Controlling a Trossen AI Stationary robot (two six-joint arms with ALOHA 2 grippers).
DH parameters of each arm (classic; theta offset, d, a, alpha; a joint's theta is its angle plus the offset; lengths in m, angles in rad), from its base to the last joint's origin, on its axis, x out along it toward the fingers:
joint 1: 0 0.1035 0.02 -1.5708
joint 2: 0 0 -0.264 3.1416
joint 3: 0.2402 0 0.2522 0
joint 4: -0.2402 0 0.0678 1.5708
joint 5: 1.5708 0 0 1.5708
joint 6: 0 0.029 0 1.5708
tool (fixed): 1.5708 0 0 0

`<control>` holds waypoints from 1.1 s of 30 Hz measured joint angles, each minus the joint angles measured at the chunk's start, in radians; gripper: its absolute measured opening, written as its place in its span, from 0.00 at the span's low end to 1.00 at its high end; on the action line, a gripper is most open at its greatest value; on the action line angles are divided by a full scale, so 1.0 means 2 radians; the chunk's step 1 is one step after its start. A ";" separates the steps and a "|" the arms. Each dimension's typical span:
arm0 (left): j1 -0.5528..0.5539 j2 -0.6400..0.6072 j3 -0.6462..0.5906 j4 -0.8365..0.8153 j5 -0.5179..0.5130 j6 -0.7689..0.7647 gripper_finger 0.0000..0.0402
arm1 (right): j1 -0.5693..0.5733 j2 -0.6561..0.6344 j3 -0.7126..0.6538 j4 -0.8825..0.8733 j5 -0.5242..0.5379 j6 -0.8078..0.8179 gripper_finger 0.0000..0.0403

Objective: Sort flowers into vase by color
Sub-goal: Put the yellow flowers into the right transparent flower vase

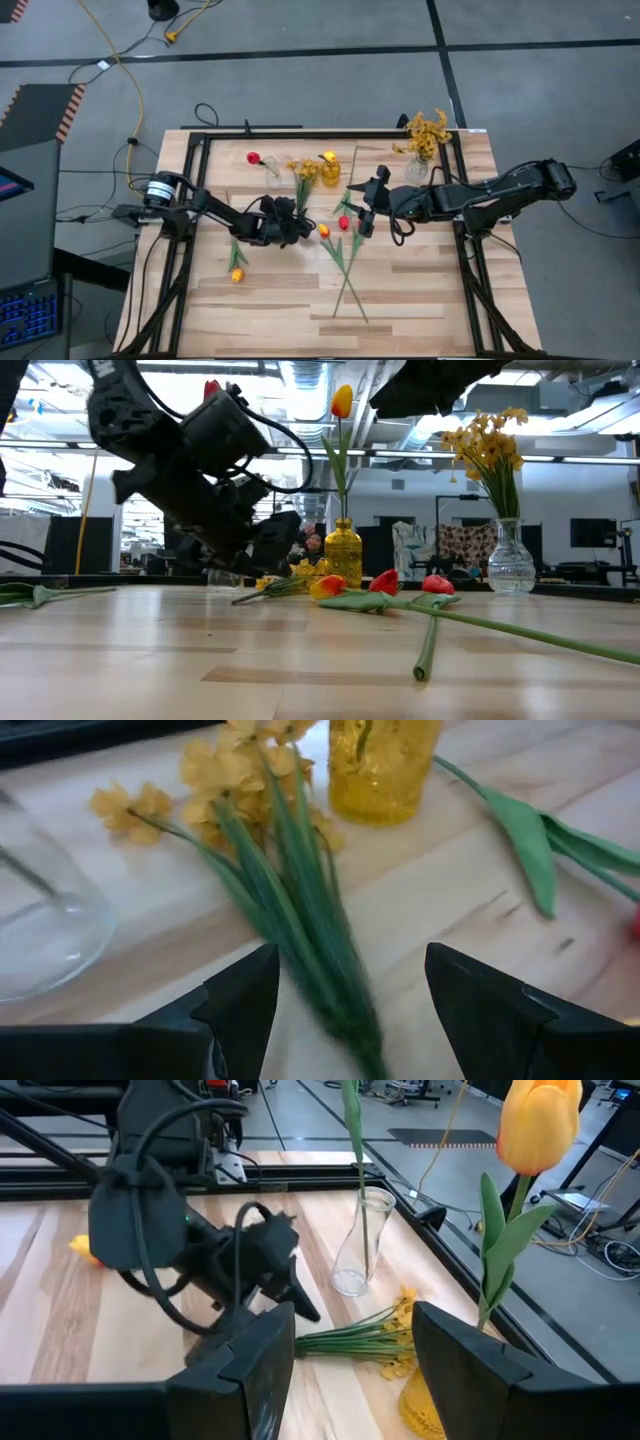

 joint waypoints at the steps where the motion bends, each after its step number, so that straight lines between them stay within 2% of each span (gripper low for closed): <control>1: 0.003 0.003 0.004 0.002 0.009 0.000 0.60 | 0.000 0.000 0.000 0.000 0.000 0.000 0.57; 7: 0.007 0.041 0.034 -0.001 0.020 0.004 0.60 | 0.000 0.000 0.000 0.000 0.001 0.000 0.57; 11: 0.007 0.059 0.058 -0.008 0.021 0.006 0.55 | 0.000 0.000 0.000 -0.001 0.001 0.000 0.57; 15: 0.008 0.064 0.071 -0.022 0.036 0.006 0.45 | 0.000 0.000 0.000 -0.001 0.002 0.000 0.57; 27: 0.005 0.063 0.073 -0.025 0.060 -0.005 0.05 | 0.000 0.000 0.000 -0.001 0.001 0.000 0.57; 29: 0.002 0.063 0.073 -0.024 0.065 -0.012 0.02 | 0.000 0.000 0.000 -0.001 0.001 0.000 0.57; 33: -0.004 0.059 0.073 -0.028 0.076 -0.029 0.03 | 0.000 0.000 0.000 -0.001 0.000 0.000 0.57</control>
